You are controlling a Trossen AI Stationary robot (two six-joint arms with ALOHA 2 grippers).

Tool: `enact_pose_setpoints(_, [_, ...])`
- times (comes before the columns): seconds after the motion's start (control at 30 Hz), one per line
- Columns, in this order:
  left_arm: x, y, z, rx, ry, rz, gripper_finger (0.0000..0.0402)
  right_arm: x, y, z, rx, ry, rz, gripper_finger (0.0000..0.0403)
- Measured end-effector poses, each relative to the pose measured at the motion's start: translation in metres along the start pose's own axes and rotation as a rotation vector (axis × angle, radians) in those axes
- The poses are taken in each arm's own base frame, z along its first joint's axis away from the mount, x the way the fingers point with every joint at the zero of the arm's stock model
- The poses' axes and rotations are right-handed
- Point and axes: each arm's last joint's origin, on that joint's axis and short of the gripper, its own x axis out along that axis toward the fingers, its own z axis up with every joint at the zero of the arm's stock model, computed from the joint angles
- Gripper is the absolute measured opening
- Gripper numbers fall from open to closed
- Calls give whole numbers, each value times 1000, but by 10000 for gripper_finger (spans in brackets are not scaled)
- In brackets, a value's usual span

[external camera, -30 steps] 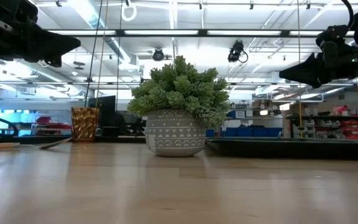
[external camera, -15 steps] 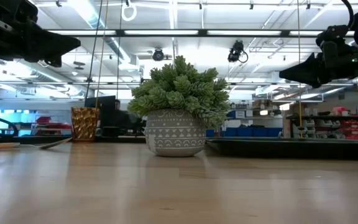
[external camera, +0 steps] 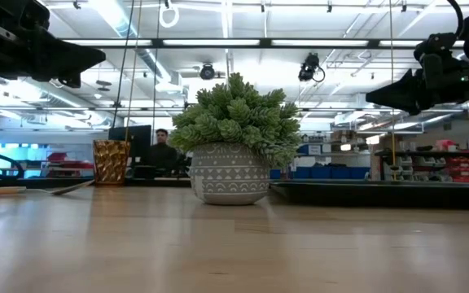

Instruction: Pick and place plate/cup/fork/spoon on tray

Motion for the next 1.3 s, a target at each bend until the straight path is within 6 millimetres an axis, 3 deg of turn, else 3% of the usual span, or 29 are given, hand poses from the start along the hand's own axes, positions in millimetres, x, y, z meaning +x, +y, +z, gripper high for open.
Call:
enact_pose_setpoints(0.8, [0,0,2,37,-22,6,36,0,0,0,0,0,0,61])
enact_pose_setpoints(0.87, [0,0,2,-78,-23,0,36,0,0,0,0,0,0,61])
enact_pose_setpoints(1.0, [0,-1,3,-466,-17,-60,36,0,0,0,0,0,0,61])
enact_pose_setpoints(1.17, [-2,-10,4,-519,30,-376,36,0,0,0,0,0,0,61])
enact_pose_setpoints(1.3, [-4,-16,6,-530,34,-515,36,0,0,0,0,0,0,61])
